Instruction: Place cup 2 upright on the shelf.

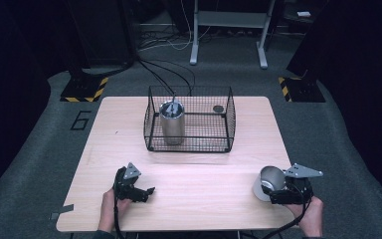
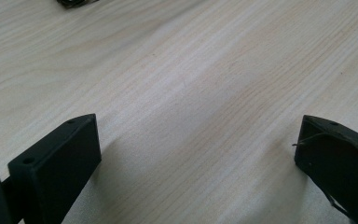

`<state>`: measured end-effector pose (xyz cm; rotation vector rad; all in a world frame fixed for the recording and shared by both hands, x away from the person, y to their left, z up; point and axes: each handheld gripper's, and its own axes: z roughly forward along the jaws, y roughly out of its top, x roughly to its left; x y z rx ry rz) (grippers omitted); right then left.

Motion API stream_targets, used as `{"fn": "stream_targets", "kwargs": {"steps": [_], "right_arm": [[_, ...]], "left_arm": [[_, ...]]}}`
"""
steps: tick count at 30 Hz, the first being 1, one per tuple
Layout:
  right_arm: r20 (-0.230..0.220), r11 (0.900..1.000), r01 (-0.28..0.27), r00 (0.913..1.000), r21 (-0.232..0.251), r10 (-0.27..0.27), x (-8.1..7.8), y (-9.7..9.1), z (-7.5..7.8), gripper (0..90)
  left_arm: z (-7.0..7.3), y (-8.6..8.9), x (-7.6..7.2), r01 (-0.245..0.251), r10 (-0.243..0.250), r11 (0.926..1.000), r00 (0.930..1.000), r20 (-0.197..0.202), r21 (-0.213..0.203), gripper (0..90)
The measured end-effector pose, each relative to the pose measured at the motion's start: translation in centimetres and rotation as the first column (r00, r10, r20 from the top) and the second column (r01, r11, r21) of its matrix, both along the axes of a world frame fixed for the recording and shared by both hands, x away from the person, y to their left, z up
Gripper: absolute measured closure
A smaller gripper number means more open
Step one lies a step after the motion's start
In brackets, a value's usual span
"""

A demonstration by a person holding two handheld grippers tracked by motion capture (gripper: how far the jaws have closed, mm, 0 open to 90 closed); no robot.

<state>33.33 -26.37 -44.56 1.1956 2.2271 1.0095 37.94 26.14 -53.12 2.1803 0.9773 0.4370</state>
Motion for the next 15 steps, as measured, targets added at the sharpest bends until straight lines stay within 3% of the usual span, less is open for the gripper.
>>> {"fn": "stream_targets", "kwargs": {"steps": [15], "right_arm": [[0.028,0.9995,-0.029,0.9992,-0.011,0.029,1.1,2.1,2.2,5.9]], "left_arm": [[0.1,0.1,0.0,0.005,-0.005,0.9999,1.0,0.002,0.012,0.5]]}}
